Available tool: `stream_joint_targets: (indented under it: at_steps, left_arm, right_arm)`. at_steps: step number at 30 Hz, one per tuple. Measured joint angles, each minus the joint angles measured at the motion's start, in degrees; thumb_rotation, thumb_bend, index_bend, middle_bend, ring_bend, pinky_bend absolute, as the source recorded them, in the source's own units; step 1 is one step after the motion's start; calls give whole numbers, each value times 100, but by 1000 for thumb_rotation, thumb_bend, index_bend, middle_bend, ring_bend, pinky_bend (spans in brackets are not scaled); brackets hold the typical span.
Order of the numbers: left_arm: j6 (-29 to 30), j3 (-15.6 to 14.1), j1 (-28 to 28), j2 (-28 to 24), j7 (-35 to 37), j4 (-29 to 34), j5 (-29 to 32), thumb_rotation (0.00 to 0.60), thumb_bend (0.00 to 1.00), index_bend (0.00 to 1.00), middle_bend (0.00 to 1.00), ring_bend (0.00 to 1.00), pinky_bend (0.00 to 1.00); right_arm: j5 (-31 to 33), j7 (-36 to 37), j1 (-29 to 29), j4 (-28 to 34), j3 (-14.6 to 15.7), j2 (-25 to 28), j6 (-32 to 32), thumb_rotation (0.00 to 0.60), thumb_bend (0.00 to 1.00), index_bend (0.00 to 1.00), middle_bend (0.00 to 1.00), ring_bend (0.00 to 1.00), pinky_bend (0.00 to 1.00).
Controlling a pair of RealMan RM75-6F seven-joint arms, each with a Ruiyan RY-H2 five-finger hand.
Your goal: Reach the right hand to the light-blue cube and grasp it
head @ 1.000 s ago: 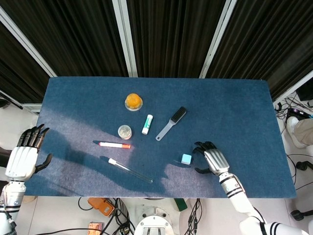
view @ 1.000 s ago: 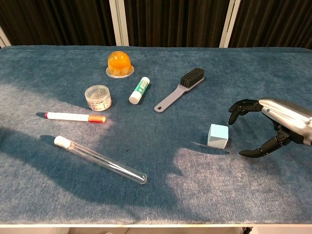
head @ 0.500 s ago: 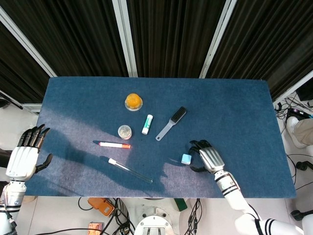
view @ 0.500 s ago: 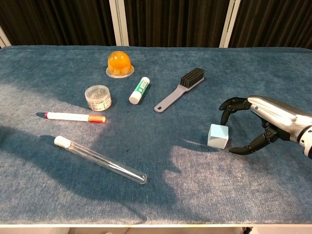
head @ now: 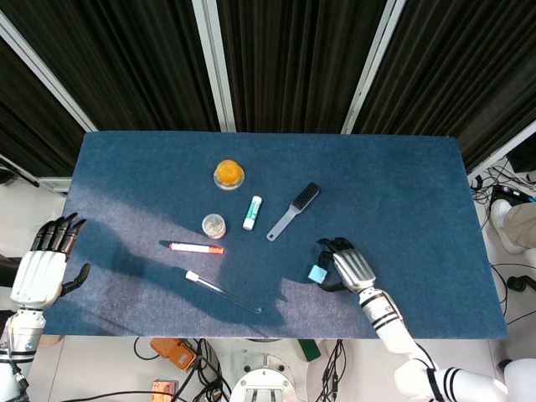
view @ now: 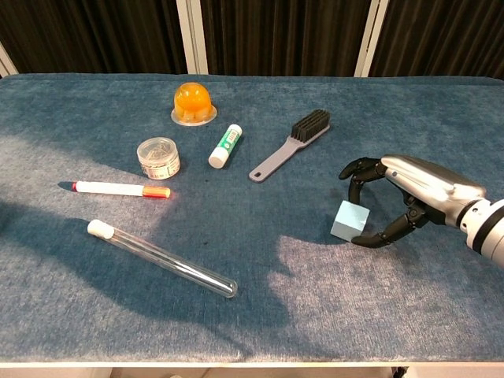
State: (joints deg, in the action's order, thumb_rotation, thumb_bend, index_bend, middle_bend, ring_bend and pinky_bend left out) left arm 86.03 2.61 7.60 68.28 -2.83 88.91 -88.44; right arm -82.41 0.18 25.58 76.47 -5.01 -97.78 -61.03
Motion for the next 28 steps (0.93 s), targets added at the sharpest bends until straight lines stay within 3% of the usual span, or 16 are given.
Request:
stream_joint_targets:
  at_steps: [10,23,28]
  left_arm:
    - [8,3,-10,-8,-12,25,20,600,327,75,0,3,77]
    - [13,-8,-19,-11,-39,42,15,600,327,75,0,3,77]
    - [10,-1,-20,-10,-32,42,28,600,327,75,0,3,77]
  right_arm:
    - [-69,199,9,134,-178,126,-378,600,417,720,282,303,211]
    - [-426,786,6,542,-830,503,-1563,600,418,720,284,312,224]
    - [-554,868,143,660,-983,746,-1637,600,418,720,284,312,224]
